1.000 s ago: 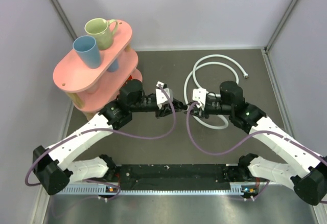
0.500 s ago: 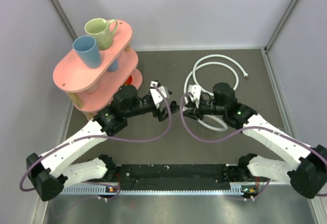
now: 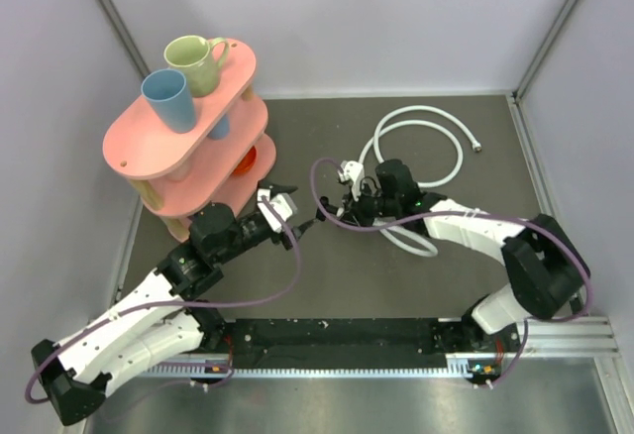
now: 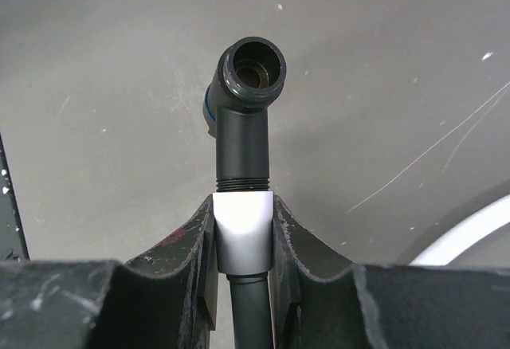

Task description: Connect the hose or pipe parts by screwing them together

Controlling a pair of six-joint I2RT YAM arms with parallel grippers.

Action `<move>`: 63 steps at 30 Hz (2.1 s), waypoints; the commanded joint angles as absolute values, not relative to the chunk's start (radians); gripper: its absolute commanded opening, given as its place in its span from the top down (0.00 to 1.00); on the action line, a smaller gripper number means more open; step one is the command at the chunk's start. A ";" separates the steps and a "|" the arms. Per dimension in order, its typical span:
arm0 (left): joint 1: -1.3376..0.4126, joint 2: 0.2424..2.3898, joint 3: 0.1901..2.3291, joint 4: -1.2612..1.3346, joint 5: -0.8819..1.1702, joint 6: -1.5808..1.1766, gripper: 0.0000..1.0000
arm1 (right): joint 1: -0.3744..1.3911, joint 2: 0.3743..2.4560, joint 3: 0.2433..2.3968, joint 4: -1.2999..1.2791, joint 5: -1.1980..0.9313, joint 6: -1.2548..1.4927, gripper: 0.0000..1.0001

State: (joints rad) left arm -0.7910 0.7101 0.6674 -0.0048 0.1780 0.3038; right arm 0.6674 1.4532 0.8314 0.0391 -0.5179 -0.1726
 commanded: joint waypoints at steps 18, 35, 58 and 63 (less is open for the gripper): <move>-0.788 0.627 0.623 0.041 0.273 0.390 0.21 | 0.661 1.770 0.928 0.161 -0.545 0.029 0.66; -0.788 0.601 0.652 0.090 0.267 0.316 0.19 | 0.634 1.439 1.120 -0.213 -0.227 -0.060 0.01; -0.788 0.571 0.864 0.035 0.072 -0.186 0.01 | 0.634 0.512 0.924 -0.396 0.167 0.238 0.01; -0.788 0.545 0.844 0.060 0.051 -0.175 0.01 | 0.635 0.497 0.930 -0.414 0.147 0.236 0.01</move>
